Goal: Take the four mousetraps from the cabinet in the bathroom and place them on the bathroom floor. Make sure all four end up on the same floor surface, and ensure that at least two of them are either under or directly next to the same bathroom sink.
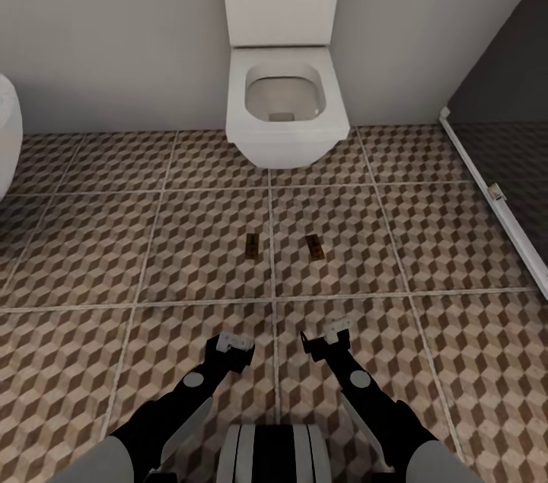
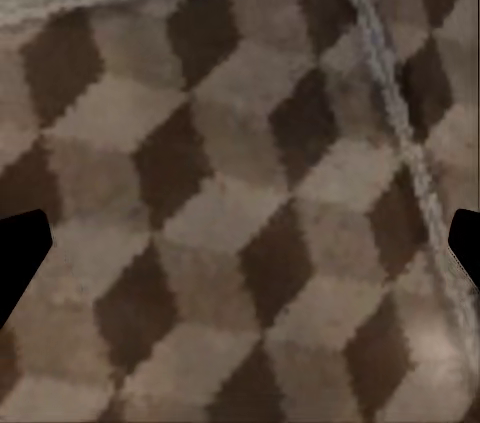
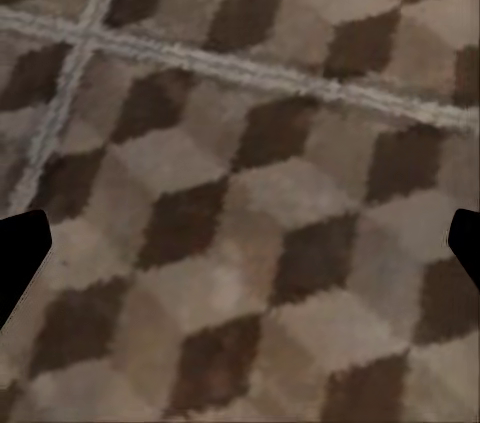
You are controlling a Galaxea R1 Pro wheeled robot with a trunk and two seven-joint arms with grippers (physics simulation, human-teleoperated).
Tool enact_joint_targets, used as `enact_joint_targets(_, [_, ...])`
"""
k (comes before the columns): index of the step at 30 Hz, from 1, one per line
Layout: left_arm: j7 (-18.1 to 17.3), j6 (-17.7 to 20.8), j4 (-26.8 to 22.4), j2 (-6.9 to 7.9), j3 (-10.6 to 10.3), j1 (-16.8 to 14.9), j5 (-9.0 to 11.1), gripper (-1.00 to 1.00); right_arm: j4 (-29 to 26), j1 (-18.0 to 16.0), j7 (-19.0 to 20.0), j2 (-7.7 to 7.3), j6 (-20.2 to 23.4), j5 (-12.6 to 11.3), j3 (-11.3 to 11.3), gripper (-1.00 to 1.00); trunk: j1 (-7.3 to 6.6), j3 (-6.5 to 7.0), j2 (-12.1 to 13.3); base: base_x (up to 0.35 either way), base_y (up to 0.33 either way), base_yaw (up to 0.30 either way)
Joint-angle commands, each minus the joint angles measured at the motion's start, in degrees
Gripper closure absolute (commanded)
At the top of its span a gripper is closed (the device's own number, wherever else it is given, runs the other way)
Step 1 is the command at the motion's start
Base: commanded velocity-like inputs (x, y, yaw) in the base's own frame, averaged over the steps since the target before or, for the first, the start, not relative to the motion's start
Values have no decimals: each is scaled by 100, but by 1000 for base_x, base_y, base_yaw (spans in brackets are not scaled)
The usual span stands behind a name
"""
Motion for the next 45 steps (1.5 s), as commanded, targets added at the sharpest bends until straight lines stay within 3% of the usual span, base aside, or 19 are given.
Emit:
enact_joint_targets(1, [55, 16, -14, 8, -38, -6, 44, -100, 1, -6, -49, -9, -23, -61, 49, -100, -3, 20, 0, 0, 0, 0])
enact_joint_targets(21, [55, 21, -3, 8, -27, -5, 44, -100, -182, -6, -88, -15, 3, -68, 76, -100, -55, 476, 27, 0, 0, 0])
enact_joint_targets(45, [63, 11, 146, 72, -28, -6, 44, -100, -198, -6, -99, -29, 31, -71, 67, -100, -117, 1207, 59, 0, 0, 0])
